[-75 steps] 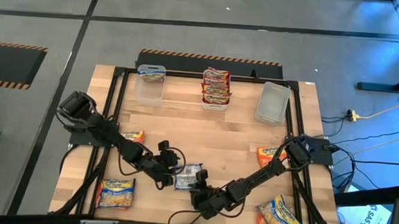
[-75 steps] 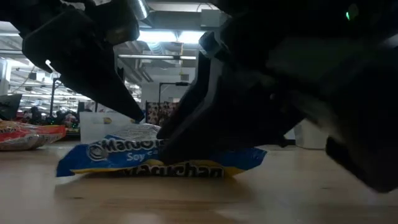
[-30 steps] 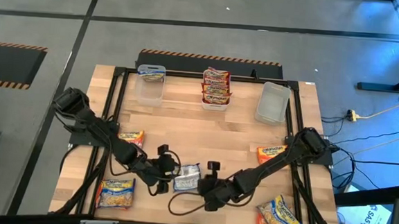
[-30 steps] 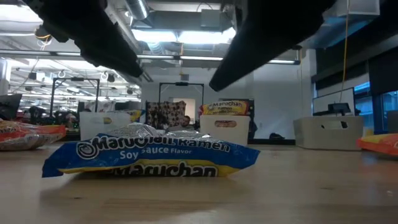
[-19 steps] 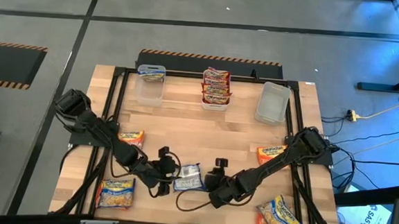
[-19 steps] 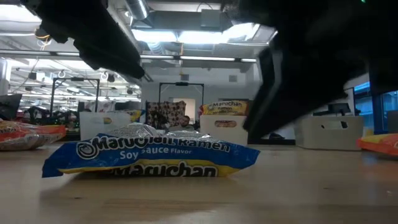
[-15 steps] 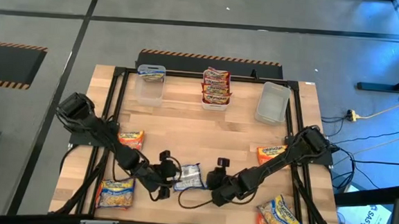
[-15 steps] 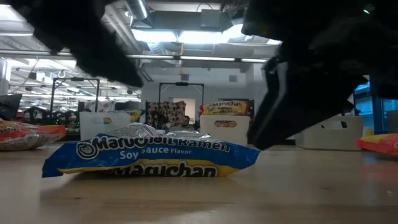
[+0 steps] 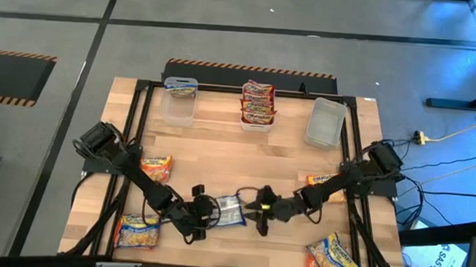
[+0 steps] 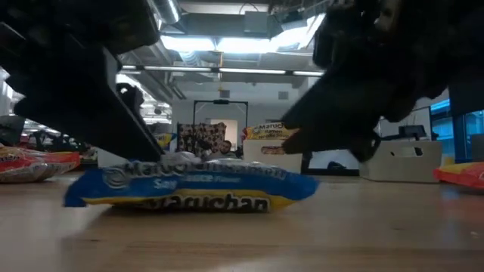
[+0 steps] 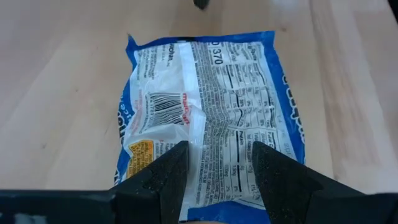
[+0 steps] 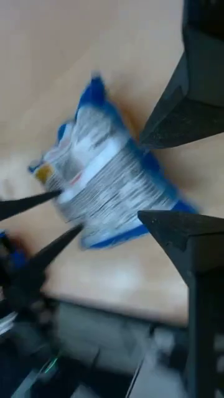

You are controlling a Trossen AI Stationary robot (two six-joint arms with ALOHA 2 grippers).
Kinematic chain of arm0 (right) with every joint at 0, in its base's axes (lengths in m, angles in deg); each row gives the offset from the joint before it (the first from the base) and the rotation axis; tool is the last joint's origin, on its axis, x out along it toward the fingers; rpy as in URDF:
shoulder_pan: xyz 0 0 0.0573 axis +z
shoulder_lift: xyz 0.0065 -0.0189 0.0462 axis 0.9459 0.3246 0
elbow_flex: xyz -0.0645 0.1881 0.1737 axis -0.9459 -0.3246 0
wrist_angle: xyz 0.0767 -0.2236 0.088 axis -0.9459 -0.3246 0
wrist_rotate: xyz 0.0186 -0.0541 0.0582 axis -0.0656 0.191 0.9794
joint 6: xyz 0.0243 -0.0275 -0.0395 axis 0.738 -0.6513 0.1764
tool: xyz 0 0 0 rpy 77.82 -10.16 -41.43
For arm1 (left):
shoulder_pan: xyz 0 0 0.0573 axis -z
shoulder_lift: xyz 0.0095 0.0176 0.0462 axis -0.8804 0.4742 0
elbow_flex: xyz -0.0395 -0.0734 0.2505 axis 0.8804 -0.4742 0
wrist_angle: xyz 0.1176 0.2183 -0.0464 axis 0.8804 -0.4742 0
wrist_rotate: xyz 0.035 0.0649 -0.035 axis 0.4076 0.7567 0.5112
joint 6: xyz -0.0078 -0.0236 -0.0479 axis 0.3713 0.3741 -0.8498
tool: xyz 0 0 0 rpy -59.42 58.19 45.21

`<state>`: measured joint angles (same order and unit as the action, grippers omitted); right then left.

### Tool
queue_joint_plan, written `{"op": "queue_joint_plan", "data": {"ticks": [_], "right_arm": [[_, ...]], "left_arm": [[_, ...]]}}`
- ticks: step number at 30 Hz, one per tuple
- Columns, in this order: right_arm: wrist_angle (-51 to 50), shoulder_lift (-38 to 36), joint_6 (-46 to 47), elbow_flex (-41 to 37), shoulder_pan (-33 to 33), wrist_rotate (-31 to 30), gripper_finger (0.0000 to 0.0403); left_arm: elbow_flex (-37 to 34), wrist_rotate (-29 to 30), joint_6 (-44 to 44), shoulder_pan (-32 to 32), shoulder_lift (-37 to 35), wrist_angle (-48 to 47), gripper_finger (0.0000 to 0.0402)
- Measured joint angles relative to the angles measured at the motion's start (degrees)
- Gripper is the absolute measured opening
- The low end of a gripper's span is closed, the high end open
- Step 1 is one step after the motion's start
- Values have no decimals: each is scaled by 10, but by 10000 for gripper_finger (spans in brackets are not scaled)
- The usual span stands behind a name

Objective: Sort Maruchan noodles
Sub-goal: Put the blue noodle pack into the transparent bin

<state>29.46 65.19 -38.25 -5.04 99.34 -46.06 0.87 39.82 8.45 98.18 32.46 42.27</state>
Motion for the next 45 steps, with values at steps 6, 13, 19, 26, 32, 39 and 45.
{"op": "queue_joint_plan", "data": {"ticks": [6, 13, 19, 26, 32, 39, 45], "right_arm": [[16, 17, 81, 0, -28, 88, 183], [-36, 22, 162, 2, -65, 121, 258], [-48, 26, 203, 18, -82, 141, 277], [-103, 48, 204, 67, -81, 148, 270], [-106, 106, 198, 124, -81, 170, 269], [-106, 111, 151, 148, -81, 153, 265], [-99, 112, 146, 150, -81, 153, 199]], "left_arm": [[1, 15, -2, 2, 29, 32, 174], [1, 19, 4, 3, 33, 40, 174], [-1, 16, 29, 3, 35, 57, 174], [-1, 21, 30, 3, 35, 58, 174], [-2, 20, 29, 7, 34, 60, 174], [-1, 17, 40, 11, 35, 65, 174], [-2, 15, 51, 11, 25, 61, 174]]}}
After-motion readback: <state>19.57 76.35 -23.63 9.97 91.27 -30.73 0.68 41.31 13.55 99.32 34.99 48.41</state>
